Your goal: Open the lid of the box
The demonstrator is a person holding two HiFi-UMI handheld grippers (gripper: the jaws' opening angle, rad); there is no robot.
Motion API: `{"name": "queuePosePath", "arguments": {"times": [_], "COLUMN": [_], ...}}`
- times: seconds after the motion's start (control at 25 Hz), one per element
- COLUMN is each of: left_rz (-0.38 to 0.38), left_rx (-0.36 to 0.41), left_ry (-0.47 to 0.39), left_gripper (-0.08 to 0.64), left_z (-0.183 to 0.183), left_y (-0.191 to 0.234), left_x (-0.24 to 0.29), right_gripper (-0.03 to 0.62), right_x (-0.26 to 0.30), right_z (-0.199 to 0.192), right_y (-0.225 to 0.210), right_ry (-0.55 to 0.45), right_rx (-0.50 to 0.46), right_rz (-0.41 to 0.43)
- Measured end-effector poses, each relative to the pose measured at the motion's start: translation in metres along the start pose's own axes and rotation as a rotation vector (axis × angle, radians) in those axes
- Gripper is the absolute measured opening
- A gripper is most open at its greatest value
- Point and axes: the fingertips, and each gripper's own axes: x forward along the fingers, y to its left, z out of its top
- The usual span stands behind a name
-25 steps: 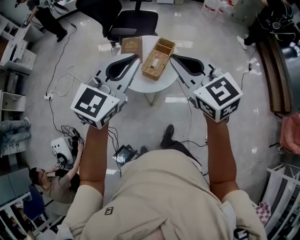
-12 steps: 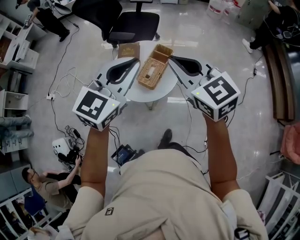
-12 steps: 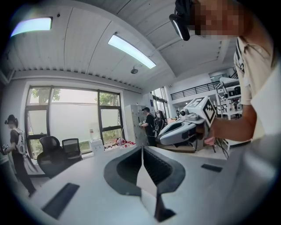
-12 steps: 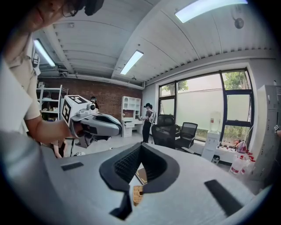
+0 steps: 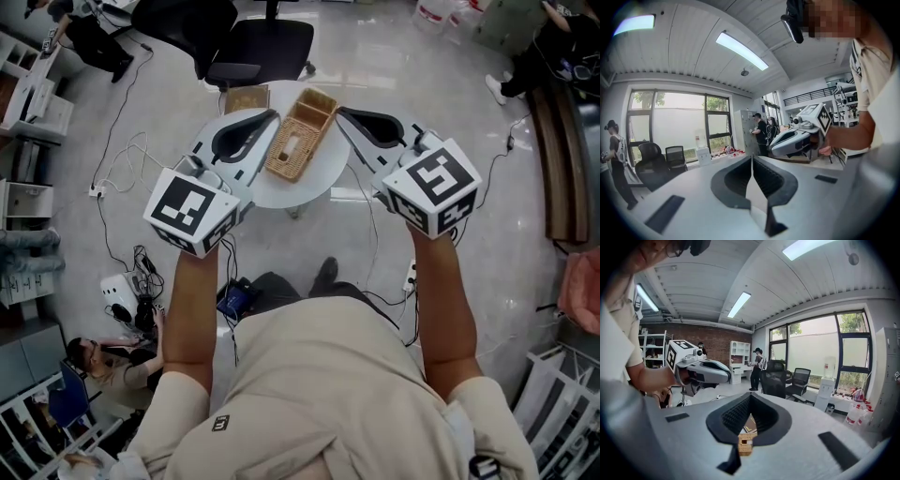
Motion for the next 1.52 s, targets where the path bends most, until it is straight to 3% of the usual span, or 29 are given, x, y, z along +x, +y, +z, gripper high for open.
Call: {"name": "queuePosePath", "arguments": {"times": [0.52, 1.52], "left_rz": [-0.118, -0.171], "left_rx": [-0.059, -0.196], "left_ry": [0.062, 0.287], "left_gripper": [0.014, 0.014], "left_z": [-0.072, -0.226], "left_y": [0.013, 0.033], "left_x": [0.044, 0.095], "right_gripper": [-0.008, -0.008], "right_x": [0.022, 0.062], "right_z": [-0.049, -0.159], "right_y": [-0.032, -0.052], "right_ry": [0.073, 0.221], "right_rx": [0.064, 0.194], "right_rz": [-0.102, -0.134]}}
